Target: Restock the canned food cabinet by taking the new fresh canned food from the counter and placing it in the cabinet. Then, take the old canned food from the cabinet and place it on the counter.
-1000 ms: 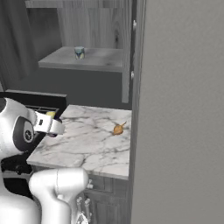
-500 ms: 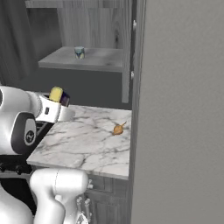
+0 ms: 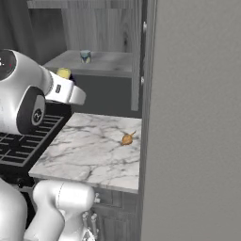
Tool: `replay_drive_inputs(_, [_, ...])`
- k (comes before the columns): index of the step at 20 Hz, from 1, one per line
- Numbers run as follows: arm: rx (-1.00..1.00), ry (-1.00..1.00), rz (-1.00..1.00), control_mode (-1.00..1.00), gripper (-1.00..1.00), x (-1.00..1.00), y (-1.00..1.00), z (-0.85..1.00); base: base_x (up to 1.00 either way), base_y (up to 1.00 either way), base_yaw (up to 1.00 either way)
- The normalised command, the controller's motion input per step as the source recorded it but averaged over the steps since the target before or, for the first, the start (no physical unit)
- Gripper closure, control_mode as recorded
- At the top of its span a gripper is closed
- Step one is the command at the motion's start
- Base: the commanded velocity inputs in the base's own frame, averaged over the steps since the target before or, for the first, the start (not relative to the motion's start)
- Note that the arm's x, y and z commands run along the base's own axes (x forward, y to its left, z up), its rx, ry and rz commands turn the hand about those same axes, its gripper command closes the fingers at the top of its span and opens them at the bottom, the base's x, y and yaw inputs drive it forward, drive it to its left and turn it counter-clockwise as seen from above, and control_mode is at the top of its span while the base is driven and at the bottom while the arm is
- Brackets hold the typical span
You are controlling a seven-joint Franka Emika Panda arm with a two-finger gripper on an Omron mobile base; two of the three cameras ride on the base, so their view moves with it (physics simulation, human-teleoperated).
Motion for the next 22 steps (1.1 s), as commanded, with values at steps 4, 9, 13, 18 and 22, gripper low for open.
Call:
replay_drive_inputs(4, [0.00,0.00,0.00,-1.00,1.00,0.56,-0.01,0.00,0.00,0.00,0.00])
replay_drive_inputs(9, [0.00,0.00,0.01,-1.00,1.00,0.91,-0.04,0.01,0.00,0.00,0.00])
replay_drive_inputs(13, [0.00,0.00,0.08,-1.00,1.00,0.80,-0.26,0.01,0.00,0.00,0.00])
replay_drive_inputs(18, [0.00,-0.01,0.03,-1.00,1.00,0.80,-0.33,0.00,0.00,0.00,0.00])
replay_drive_inputs(22, [0.00,-0.02,0.00,-1.00,1.00,0.94,-0.27,0.00,0.00,0.00,0.00])
